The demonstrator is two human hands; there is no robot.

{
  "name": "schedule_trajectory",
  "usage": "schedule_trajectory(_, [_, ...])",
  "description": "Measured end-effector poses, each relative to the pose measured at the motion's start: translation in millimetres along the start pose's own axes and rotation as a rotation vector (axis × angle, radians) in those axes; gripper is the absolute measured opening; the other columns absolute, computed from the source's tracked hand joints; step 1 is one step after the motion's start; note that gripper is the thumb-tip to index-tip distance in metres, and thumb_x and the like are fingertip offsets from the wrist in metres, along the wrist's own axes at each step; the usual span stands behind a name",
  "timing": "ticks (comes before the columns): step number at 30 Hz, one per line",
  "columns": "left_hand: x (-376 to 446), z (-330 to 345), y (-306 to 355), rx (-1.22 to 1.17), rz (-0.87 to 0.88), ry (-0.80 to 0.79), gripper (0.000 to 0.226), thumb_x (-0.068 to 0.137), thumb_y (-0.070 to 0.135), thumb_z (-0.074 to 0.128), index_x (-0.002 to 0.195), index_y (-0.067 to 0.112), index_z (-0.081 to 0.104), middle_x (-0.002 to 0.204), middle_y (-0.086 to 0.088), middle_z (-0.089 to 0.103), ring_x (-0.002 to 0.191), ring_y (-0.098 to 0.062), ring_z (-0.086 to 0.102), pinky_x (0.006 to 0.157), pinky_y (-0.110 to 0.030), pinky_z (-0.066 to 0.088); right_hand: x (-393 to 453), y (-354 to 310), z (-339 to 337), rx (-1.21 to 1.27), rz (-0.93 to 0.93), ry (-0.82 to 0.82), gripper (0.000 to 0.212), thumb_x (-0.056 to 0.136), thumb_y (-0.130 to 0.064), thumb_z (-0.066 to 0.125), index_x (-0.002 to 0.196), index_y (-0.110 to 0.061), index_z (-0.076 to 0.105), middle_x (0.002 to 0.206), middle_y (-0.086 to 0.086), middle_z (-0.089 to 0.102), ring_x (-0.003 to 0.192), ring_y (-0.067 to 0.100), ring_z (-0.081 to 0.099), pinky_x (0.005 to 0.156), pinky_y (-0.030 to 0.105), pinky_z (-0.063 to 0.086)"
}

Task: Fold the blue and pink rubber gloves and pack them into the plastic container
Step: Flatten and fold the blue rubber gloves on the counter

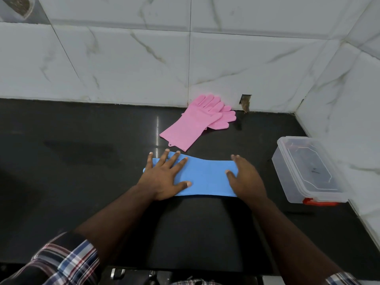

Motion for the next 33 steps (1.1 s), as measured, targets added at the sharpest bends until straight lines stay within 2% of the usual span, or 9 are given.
schedule_trajectory(2, [5.1, -2.7, 11.3, 0.017, 0.05, -0.042, 0.086, 0.086, 0.083, 0.017, 0.157, 0.041, -0.007, 0.168, 0.009, -0.011, 0.152, -0.02, -0.02, 0.116, -0.064, -0.015, -0.1, 13.9, -19.3, -0.001, 0.141, 0.043, 0.053, 0.093, -0.026, 0.061, 0.143, -0.012, 0.048, 0.144, 0.009, 0.053, 0.132, 0.027, 0.049, 0.11, 0.04, 0.037])
schedule_trajectory(5, [16.6, -7.2, 21.0, 0.046, 0.113, -0.124, 0.09, 0.086, 0.083, 0.028, 0.158, 0.04, -0.004, 0.168, 0.009, -0.006, 0.153, -0.021, -0.016, 0.116, -0.064, -0.017, -2.2, 32.5, -32.9, -0.044, 0.3, -0.055, 0.045, 0.091, -0.026, 0.065, 0.132, -0.009, 0.057, 0.127, 0.011, 0.065, 0.114, 0.027, 0.061, 0.099, 0.041, 0.049])
schedule_trajectory(7, [25.4, -13.1, 21.3, 0.059, 0.127, -0.169, 0.093, 0.084, 0.083, 0.034, 0.158, 0.039, 0.001, 0.168, 0.009, -0.002, 0.154, -0.023, -0.013, 0.115, -0.066, -0.016, -2.3, 38.4, -34.6, -0.06, 0.351, -0.124, 0.029, 0.089, -0.028, 0.067, 0.109, -0.007, 0.068, 0.102, 0.011, 0.07, 0.093, 0.023, 0.066, 0.087, 0.04, 0.053])
schedule_trajectory(10, [35.1, -20.6, 20.8, 0.092, 0.135, -0.223, 0.097, 0.082, 0.082, 0.042, 0.158, 0.037, 0.003, 0.168, 0.009, 0.002, 0.155, -0.025, -0.008, 0.114, -0.069, -0.013, -1.1, 40.6, -32.2, -0.105, 0.399, -0.193, 0.033, 0.087, -0.039, 0.068, 0.07, -0.012, 0.064, 0.063, 0.005, 0.057, 0.063, 0.017, 0.059, 0.063, 0.031, 0.048])
schedule_trajectory(12, [37.1, -22.1, 22.4, 0.106, 0.139, -0.248, 0.1, 0.08, 0.082, 0.046, 0.158, 0.037, 0.003, 0.168, 0.009, 0.001, 0.155, -0.026, -0.007, 0.114, -0.069, -0.013, 1.1, 40.3, -27.8, -0.129, 0.401, -0.205, 0.039, 0.086, -0.043, 0.068, 0.065, -0.012, 0.061, 0.057, 0.004, 0.051, 0.059, 0.017, 0.057, 0.058, 0.03, 0.043])
schedule_trajectory(20, [35.6, -22.0, 23.7, 0.063, 0.126, -0.28, 0.104, 0.08, 0.08, 0.051, 0.158, 0.037, -0.001, 0.168, 0.009, -0.002, 0.155, -0.025, -0.007, 0.114, -0.07, -0.012, 11.7, 33.5, -16.6, -0.056, 0.427, -0.208, 0.039, 0.085, -0.041, 0.068, 0.064, -0.015, 0.048, 0.063, 0.001, 0.048, 0.062, 0.015, 0.051, 0.058, 0.028, 0.037])
schedule_trajectory(26, [36.9, -22.8, 23.5, 0.048, 0.124, -0.289, 0.105, 0.079, 0.079, 0.053, 0.158, 0.037, -0.001, 0.168, 0.009, -0.001, 0.155, -0.025, -0.006, 0.113, -0.07, -0.014, 20.5, 22.6, -17.8, 0.173, 0.466, -0.167, 0.027, 0.089, -0.028, 0.067, 0.1, -0.009, 0.05, 0.099, 0.007, 0.058, 0.085, 0.017, 0.056, 0.073, 0.033, 0.047])
schedule_trajectory(29, [37.2, -22.5, 23.0, 0.046, 0.125, -0.286, 0.105, 0.079, 0.079, 0.054, 0.158, 0.037, -0.001, 0.168, 0.009, 0.0, 0.155, -0.024, -0.005, 0.113, -0.07, -0.014, 15.8, 28.5, -23.2, 0.383, 0.465, -0.184, 0.043, 0.086, -0.021, 0.073, 0.118, -0.018, 0.045, 0.113, 0.002, 0.054, 0.097, 0.019, 0.057, 0.087, 0.041, 0.056])
schedule_trajectory(33, [38.8, -21.7, 22.6, 0.048, 0.129, -0.28, 0.106, 0.078, 0.079, 0.054, 0.158, 0.037, -0.001, 0.169, 0.008, 0.0, 0.155, -0.025, -0.004, 0.113, -0.071, -0.013, 9.4, 35.1, -34.7, 0.583, 0.403, -0.371, 0.074, 0.079, -0.004, 0.078, 0.139, -0.03, 0.043, 0.126, 0.005, 0.056, 0.103, 0.029, 0.065, 0.072, 0.038, 0.061])
Point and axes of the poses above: each hand's wrist, its own x-axis towards the middle knuckle, its own z-axis out of the palm, y = z × x, the point moved 2 cm from there along x, towards the middle knuckle
